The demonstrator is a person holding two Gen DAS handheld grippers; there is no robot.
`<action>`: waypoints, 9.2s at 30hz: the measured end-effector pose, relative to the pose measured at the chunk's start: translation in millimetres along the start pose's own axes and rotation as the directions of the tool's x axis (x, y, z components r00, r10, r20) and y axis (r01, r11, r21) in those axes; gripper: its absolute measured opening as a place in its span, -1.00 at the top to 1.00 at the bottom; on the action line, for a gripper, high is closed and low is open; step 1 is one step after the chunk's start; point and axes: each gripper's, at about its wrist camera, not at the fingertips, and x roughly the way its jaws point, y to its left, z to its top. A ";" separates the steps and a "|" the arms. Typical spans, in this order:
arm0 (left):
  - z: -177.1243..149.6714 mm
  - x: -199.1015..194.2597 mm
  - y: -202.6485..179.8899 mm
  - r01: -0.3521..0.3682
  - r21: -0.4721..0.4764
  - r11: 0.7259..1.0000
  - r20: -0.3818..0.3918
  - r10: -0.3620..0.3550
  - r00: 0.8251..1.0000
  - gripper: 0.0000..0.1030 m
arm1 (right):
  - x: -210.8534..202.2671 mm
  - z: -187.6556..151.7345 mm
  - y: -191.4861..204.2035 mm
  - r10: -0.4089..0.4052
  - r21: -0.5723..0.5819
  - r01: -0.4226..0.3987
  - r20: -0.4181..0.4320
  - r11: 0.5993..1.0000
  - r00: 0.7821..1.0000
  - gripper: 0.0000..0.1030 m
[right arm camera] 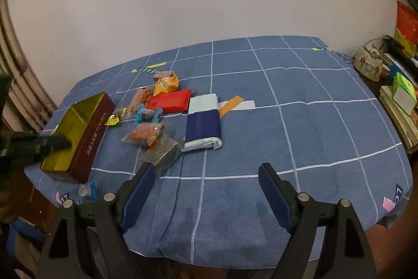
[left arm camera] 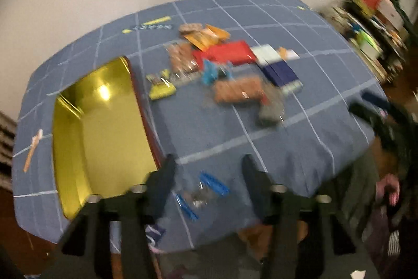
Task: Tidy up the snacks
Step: 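Carry the candy into the tin with the left gripper while the right grasps a biscuit bag, then lower the clear biscuit bag into the tin and open the right gripper, then grasp the grey seed bag with the right gripper and lift it, then grasp the light-blue wrapped candy with the left gripper and lift it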
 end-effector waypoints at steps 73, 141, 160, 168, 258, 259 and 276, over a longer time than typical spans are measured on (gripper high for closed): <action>21.7 -16.6 120.2 -0.021 -0.316 0.949 0.077 0.048 0.996 0.61 | 108.4 71.6 123.6 0.029 -0.727 -0.282 -0.340 0.626 0.940 -0.62; -73.7 -43.6 211.2 -0.410 -0.620 0.669 -0.095 0.454 0.886 -0.57 | 241.4 126.5 310.6 0.280 -0.074 -0.369 -0.520 0.927 0.807 0.26; -72.1 -35.7 206.5 -0.445 -0.601 0.664 -0.137 0.463 0.876 -0.61 | 196.1 138.8 263.1 0.425 0.046 -0.434 -0.321 0.900 0.846 0.09; -54.7 -45.6 159.2 -0.407 -0.502 0.763 -0.005 0.468 0.884 -0.61 | 79.5 75.3 111.8 0.239 -0.027 -0.245 -0.149 0.969 0.960 -0.06; 63.6 32.9 -40.5 0.120 0.062 0.991 -0.019 -0.120 0.993 0.36 | 44.5 -10.5 -73.7 0.264 0.390 -0.201 -0.116 0.899 0.958 0.23; 61.6 30.2 -34.8 0.127 0.023 0.992 -0.008 -0.127 0.992 0.36 | 43.6 -10.3 -72.4 0.259 0.383 -0.199 -0.114 0.902 0.959 0.23; 0.6 -19.4 128.7 -0.163 -0.360 0.919 0.027 0.185 0.982 0.36 | 36.9 -10.8 -55.6 0.220 0.305 -0.182 -0.097 0.935 0.971 0.23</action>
